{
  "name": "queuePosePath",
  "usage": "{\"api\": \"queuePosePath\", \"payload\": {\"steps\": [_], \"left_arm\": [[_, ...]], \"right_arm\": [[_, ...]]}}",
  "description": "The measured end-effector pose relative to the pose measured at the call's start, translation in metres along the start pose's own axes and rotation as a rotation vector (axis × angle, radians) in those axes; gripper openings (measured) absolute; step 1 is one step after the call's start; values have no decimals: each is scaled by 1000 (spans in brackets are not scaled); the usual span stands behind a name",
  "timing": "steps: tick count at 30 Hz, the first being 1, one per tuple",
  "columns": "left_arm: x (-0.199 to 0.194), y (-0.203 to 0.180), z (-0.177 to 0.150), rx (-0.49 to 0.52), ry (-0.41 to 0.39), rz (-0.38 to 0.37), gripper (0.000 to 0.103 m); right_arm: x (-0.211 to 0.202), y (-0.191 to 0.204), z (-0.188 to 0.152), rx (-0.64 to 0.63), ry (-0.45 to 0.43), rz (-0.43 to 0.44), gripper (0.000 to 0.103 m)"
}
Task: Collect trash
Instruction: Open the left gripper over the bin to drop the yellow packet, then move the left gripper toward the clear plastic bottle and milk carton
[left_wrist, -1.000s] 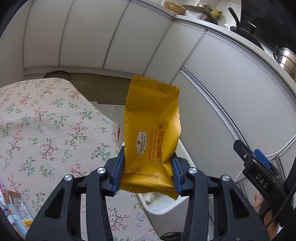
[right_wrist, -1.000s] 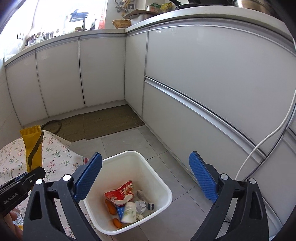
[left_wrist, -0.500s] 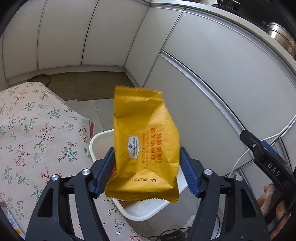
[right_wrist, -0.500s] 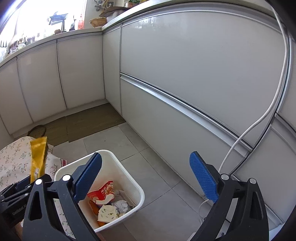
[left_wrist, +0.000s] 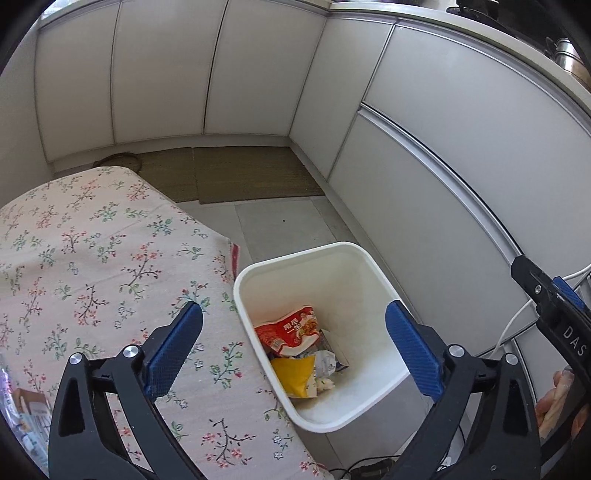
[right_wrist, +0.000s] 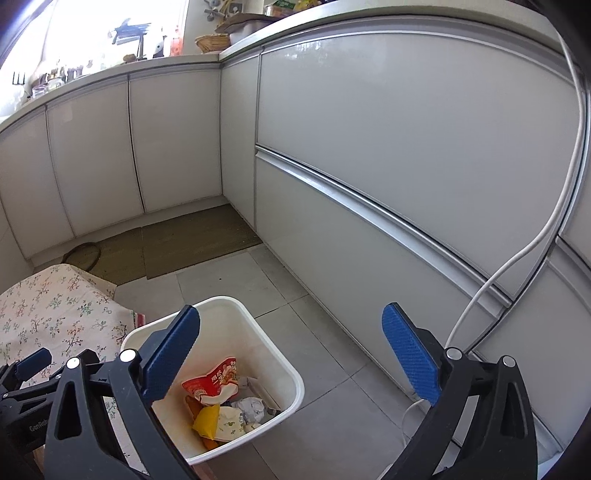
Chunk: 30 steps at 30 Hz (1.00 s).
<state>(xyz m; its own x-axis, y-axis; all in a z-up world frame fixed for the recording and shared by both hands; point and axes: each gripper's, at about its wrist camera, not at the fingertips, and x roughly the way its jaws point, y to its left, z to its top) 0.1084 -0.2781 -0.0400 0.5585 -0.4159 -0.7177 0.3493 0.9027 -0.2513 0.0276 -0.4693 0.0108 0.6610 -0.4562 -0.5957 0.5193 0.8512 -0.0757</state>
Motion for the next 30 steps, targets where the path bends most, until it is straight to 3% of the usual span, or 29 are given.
{"api": "queuePosePath", "payload": {"steps": [30], "left_arm": [[-92,184,-26,-204,4,394,96]], "right_arm": [[-49,201,-29,-290,31,309,96]]}}
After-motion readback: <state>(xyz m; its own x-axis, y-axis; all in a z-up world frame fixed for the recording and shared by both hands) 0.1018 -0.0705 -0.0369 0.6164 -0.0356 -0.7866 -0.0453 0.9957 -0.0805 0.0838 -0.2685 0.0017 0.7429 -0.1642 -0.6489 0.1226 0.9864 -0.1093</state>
